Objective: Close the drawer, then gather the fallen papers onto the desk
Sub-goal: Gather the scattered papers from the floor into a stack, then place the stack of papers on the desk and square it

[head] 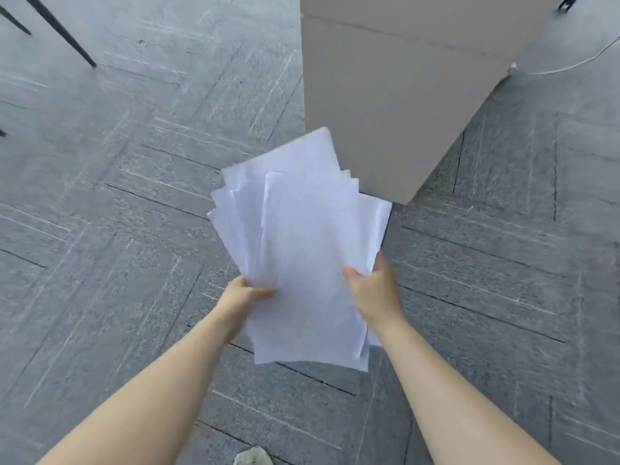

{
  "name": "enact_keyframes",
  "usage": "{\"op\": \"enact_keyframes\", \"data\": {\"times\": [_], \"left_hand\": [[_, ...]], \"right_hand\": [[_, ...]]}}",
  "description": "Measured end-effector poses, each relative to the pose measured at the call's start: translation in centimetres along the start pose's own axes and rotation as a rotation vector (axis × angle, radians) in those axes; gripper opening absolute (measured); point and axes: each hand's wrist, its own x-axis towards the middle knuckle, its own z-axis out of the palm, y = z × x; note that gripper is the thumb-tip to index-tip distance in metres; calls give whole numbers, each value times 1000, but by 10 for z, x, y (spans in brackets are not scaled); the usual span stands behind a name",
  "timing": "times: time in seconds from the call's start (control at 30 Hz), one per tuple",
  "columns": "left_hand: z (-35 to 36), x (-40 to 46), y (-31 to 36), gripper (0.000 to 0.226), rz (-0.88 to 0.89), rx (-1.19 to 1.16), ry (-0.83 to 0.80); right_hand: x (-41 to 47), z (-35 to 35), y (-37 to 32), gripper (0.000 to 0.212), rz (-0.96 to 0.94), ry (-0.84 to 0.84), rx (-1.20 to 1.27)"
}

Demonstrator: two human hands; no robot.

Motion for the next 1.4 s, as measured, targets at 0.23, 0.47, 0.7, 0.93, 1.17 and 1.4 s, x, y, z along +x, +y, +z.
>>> {"op": "enact_keyframes", "data": {"times": [0.23,0.47,0.7,0.93,1.17,1.4], "left_hand": [[6,-174,278,24,299,-198,-174],[79,-288,521,29,643,-53,-188],[244,-287,645,9,737,-79,-124],[367,-205,683,18,721,-142,-83],[396,-145,672,45,531,-30,-125],[401,-126,705,36,463,111,-201]], "right_hand": [[-94,-121,-326,35,-260,-54,85],[-114,-246,-530,22,-405,241,263],[-34,-370,-594,13,-493,387,393],[101,-458,-573,11,-408,270,397],[169,-482,-550,15,-246,193,396],[183,-498,-576,19,-257,171,366]]}}
